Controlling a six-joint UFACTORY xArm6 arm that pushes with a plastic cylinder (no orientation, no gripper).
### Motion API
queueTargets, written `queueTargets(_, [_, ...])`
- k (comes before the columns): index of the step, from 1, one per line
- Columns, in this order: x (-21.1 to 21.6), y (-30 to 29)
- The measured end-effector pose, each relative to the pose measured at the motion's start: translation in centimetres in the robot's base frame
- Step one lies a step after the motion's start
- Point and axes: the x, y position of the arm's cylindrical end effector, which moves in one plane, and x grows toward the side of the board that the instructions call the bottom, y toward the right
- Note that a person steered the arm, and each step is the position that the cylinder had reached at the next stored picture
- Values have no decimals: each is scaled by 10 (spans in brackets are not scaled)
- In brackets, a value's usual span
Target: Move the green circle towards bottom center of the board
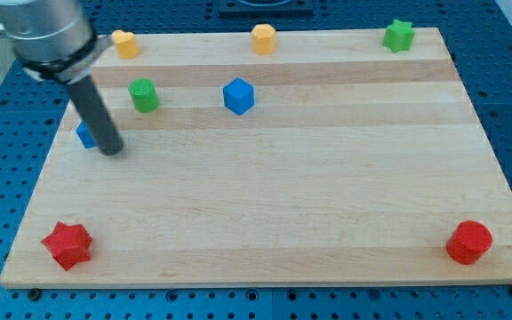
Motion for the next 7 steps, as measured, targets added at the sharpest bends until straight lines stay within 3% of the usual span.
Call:
queueTargets(1, [-28, 39])
queueTargets(5, [-102, -51])
queueTargets(6, [-122, -11])
queueTargets(7, [-114, 20])
